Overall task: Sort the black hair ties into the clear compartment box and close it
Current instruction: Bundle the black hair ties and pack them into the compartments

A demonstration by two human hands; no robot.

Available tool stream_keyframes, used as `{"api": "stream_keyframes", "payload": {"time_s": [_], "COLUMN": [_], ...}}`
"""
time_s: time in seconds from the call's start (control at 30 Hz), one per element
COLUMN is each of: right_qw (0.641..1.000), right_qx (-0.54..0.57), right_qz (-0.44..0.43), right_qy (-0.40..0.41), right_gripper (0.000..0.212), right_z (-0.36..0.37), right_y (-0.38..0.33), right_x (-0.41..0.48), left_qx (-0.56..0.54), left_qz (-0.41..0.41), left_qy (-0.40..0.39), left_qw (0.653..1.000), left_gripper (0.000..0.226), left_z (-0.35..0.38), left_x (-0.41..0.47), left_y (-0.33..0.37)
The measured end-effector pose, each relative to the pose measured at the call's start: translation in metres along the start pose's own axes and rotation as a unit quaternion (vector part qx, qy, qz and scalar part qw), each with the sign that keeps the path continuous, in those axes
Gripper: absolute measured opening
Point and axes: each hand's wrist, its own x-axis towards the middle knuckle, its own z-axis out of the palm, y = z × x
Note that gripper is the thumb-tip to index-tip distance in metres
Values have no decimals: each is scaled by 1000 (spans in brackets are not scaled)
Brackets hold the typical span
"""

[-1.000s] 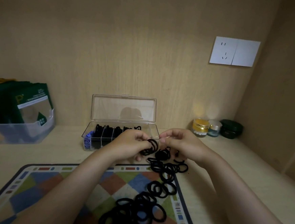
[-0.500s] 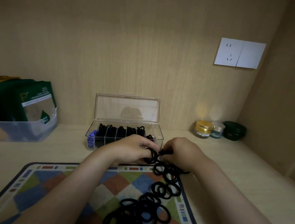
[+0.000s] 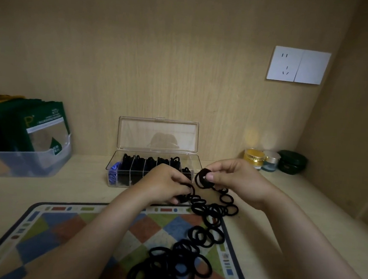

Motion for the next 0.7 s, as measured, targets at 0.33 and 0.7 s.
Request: {"api": "stream_keyframes", "payload": {"time_s": [0.33,0.7], "right_qw": [999,997], "right_qx": [21,-60], "right_qz": [36,21], "right_qy": [23,44], "right_gripper": [16,18], "right_z": [22,21], "right_y": [10,13], "right_x": [8,9], "left_qx": [-200,-201], "left_qz": [-23,-12], "left_qy": [-89,-48], "left_qw": [976,978], "left_gripper": [24,23], "left_z": [6,9], "left_x": [-6,-3], "left_y": [8,5]}}
